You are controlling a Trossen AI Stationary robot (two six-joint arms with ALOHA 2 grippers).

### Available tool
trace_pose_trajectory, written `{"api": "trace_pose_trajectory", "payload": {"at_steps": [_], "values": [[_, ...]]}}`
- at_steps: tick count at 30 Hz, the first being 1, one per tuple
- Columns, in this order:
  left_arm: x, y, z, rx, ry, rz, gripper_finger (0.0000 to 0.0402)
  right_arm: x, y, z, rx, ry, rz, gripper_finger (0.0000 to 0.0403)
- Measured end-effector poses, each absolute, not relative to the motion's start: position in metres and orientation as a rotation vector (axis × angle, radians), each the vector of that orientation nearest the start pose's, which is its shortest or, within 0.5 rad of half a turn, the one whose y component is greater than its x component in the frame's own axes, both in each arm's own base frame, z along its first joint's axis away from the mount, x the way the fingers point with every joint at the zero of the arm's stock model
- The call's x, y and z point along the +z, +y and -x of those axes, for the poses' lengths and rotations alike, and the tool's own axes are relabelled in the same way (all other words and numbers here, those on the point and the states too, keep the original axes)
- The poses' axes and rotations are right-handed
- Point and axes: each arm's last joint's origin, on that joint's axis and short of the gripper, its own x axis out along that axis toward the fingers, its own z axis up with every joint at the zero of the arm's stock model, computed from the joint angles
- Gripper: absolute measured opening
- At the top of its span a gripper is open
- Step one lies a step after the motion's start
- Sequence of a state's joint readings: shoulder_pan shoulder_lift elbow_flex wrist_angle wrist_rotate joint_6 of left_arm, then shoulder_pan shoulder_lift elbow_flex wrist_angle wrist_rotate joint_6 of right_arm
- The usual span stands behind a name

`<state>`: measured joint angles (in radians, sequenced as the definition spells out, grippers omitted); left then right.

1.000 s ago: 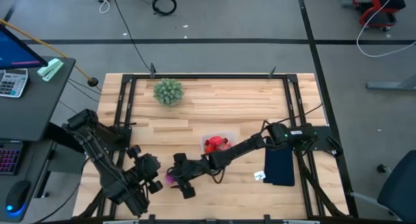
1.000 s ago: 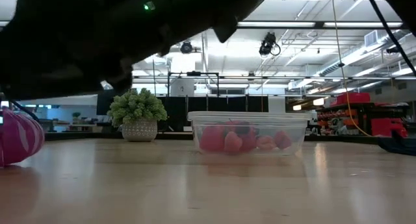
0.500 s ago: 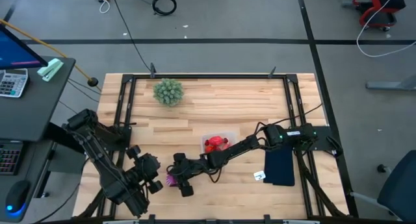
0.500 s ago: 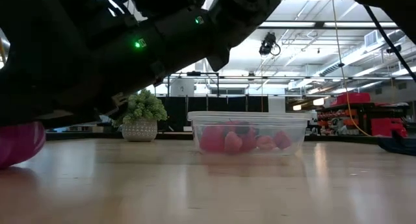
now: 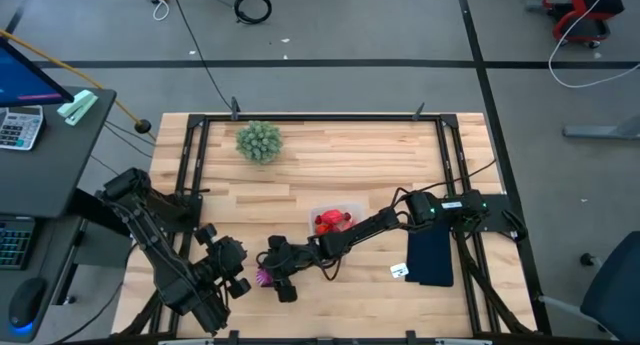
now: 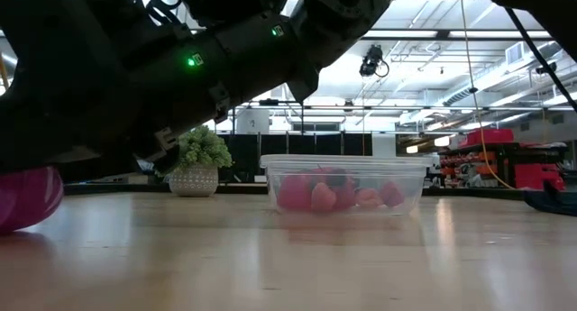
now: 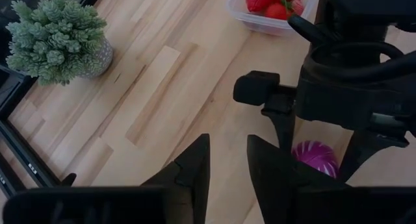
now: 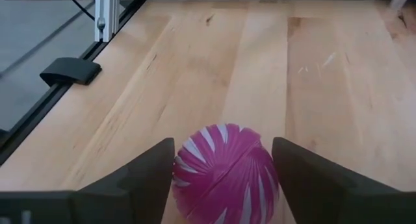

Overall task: Pick and placing Produce into tupperware
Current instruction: Put the purple onion into the transparent bin

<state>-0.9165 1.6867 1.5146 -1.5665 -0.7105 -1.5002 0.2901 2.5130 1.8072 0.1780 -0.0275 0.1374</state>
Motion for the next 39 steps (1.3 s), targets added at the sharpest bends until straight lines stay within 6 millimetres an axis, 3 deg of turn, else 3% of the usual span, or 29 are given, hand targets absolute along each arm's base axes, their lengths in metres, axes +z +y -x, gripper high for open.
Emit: {"api": "trace_pose_trajectory", "payload": {"at_steps": [8,21,27,32,39], "values": [[0.294,-0.216,-0.190,0.651,0.904,0.068,0.0107,0.102,0.158,-0.522,0.281,0.536,-0.071,0.0232],[0.294,-0.218,-0.190,0.649,0.899,0.082,0.0107,0.117,0.160,-0.530,0.283,0.510,-0.070,0.0220],[0.294,-0.218,-0.190,0.647,0.897,0.086,0.0107,0.115,0.161,-0.527,0.345,0.567,-0.082,0.0207],[0.294,-0.218,-0.191,0.645,0.896,0.091,0.0107,0.114,0.166,-0.523,0.352,0.606,-0.081,0.0226],[0.294,-0.218,-0.191,0.646,0.895,0.092,0.0107,0.104,0.174,-0.514,0.353,0.710,-0.093,0.0288]]}}
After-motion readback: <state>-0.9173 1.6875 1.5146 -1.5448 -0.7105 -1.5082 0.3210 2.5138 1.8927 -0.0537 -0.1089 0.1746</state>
